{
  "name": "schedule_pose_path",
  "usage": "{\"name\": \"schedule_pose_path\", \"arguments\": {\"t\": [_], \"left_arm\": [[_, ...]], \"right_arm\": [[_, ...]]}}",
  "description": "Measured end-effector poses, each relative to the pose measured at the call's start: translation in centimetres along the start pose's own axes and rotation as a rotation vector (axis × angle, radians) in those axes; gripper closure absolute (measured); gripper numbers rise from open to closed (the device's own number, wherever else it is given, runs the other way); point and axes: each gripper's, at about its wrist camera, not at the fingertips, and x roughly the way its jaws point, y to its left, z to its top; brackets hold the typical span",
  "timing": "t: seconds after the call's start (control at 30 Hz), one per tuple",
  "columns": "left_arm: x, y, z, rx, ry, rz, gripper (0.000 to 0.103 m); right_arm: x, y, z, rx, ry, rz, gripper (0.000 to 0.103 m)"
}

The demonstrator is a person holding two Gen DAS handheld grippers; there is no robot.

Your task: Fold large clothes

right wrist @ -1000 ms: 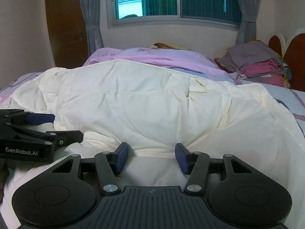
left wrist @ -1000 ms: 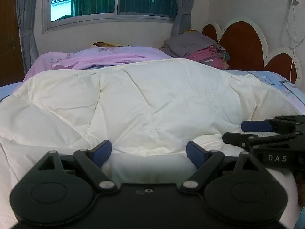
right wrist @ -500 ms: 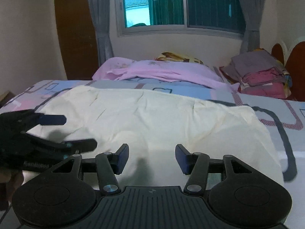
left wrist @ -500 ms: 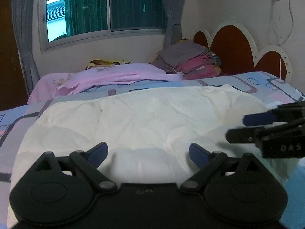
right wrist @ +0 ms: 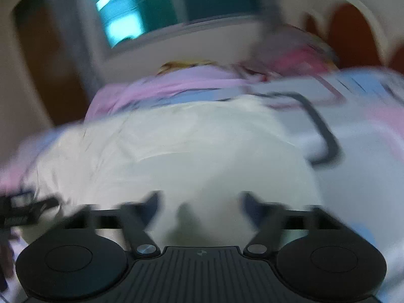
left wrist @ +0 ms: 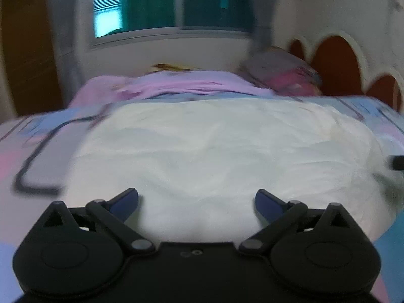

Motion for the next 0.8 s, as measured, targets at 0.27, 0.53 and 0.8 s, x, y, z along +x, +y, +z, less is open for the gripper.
{"name": "schedule_pose_path", "arguments": {"t": [0.27, 0.53, 0.8], "left_arm": [[-5.8, 8.4, -5.8, -0.343, 0.039, 0.108, 0.025], [-2.8, 12.1, -8.5, -0.778, 0.036, -0.142, 0.029], [0.8, 14.1, -8.3, -0.946, -0.009, -0.221, 0.047]], "right_arm": [[-4.0, -9.8, -3.9, 0.508, 0.011, 0.095, 0.025], [-1.0, -10.7, -5.1, 0.663, 0.005, 0.177, 0.029], [1.4, -9.5, -4.6, 0.659, -0.019, 0.154, 0.041]]}}
